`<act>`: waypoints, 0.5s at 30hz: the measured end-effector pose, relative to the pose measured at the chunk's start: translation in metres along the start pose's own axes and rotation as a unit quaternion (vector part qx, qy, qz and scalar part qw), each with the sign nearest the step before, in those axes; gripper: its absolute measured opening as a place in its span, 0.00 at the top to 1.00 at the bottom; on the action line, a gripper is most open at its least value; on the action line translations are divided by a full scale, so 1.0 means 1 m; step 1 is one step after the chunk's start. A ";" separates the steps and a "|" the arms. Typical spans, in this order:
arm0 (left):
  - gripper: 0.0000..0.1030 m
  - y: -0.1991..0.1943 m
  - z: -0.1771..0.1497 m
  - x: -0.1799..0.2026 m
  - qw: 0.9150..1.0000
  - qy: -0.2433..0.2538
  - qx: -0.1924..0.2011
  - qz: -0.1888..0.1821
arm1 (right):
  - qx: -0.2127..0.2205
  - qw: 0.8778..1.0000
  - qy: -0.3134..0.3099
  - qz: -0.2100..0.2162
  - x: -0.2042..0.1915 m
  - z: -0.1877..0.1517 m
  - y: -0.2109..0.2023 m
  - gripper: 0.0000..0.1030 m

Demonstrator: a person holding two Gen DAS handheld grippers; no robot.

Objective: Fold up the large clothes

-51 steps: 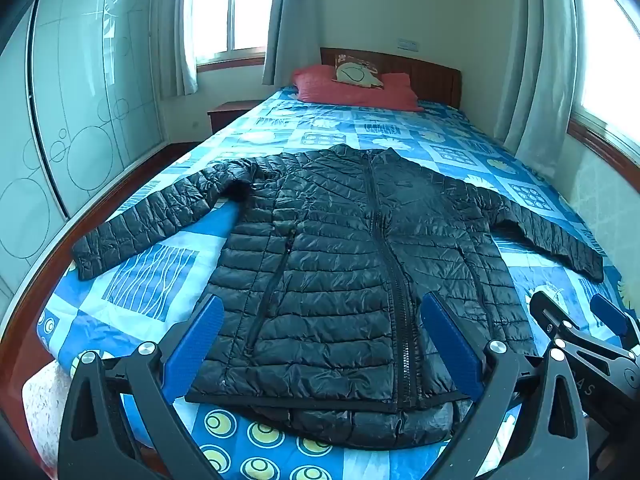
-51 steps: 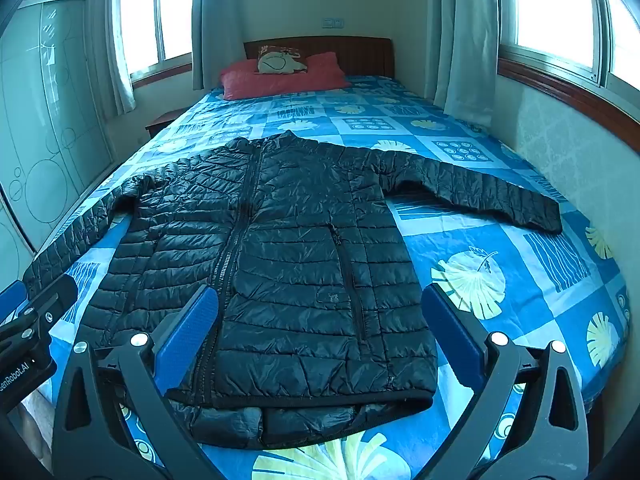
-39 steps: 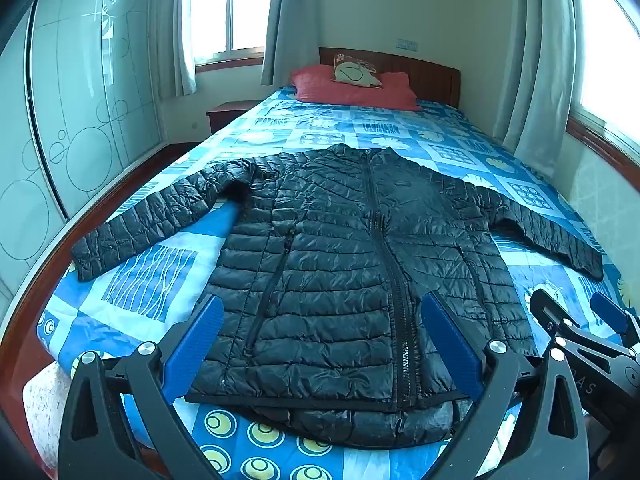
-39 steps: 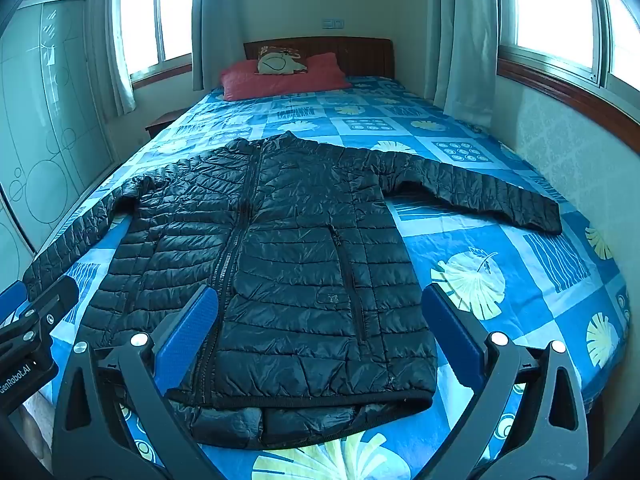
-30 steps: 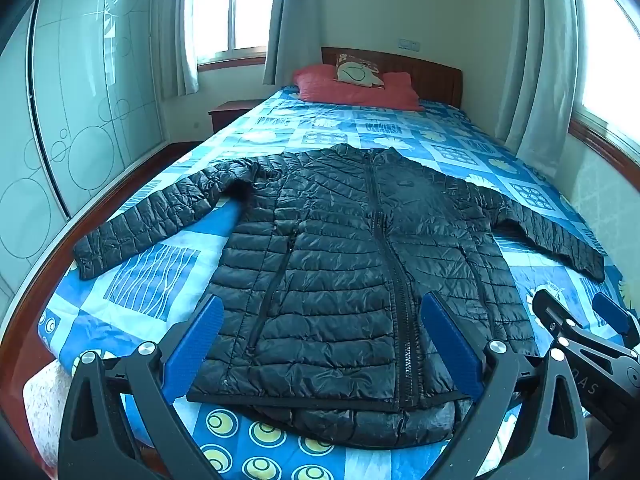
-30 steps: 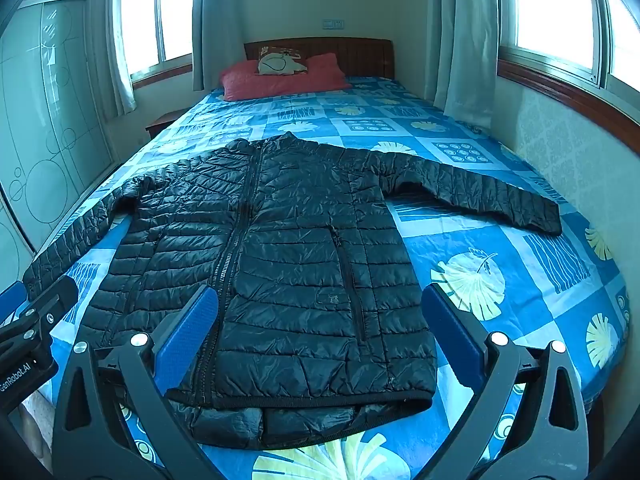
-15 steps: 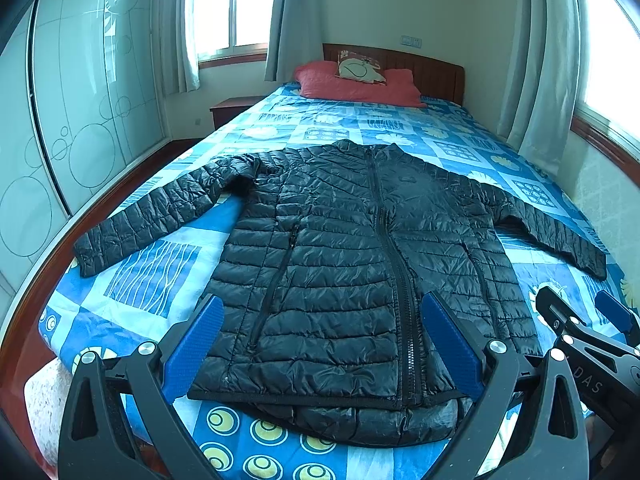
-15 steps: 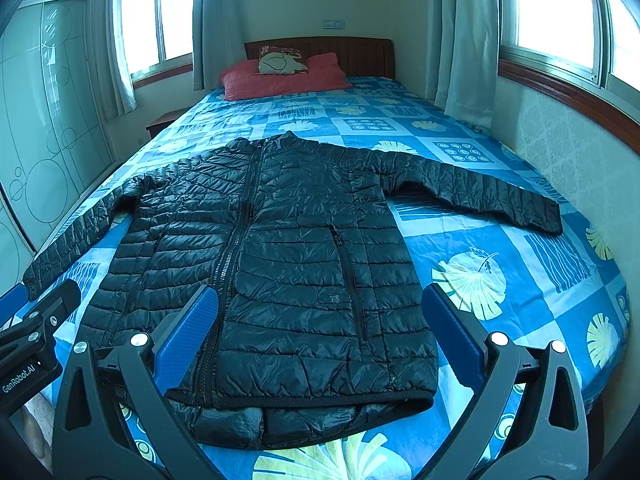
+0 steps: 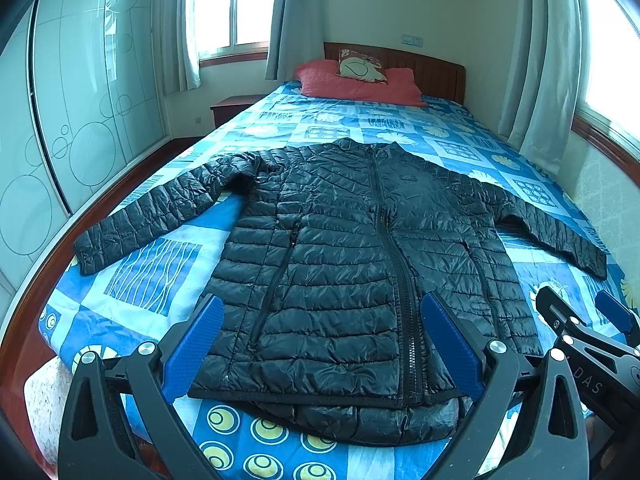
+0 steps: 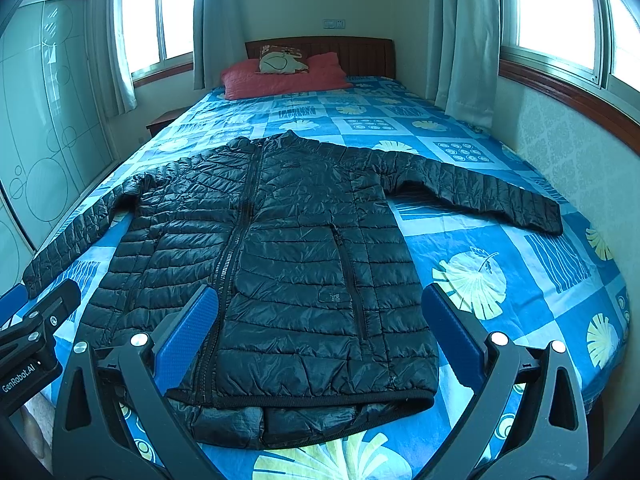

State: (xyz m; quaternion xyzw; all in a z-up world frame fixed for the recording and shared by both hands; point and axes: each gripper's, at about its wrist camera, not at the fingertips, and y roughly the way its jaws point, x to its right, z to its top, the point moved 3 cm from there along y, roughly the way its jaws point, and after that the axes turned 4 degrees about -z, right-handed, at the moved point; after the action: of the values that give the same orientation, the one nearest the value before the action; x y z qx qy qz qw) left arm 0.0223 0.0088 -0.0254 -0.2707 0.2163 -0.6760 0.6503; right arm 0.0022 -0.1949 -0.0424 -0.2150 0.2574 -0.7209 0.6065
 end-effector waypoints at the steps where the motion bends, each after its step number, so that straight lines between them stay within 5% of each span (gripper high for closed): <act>1: 0.05 0.000 0.000 -0.001 1.000 0.000 0.000 0.000 | 0.000 1.000 0.000 0.000 0.000 0.000 0.000 0.02; 15: 0.05 0.002 -0.004 -0.002 1.000 0.000 -0.002 0.000 | 0.000 1.000 -0.001 0.000 -0.002 -0.001 0.000 0.02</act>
State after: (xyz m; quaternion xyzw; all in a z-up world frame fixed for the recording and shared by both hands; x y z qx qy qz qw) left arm 0.0213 0.0100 -0.0293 -0.2719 0.2173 -0.6758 0.6498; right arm 0.0023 -0.1929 -0.0433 -0.2159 0.2572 -0.7206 0.6067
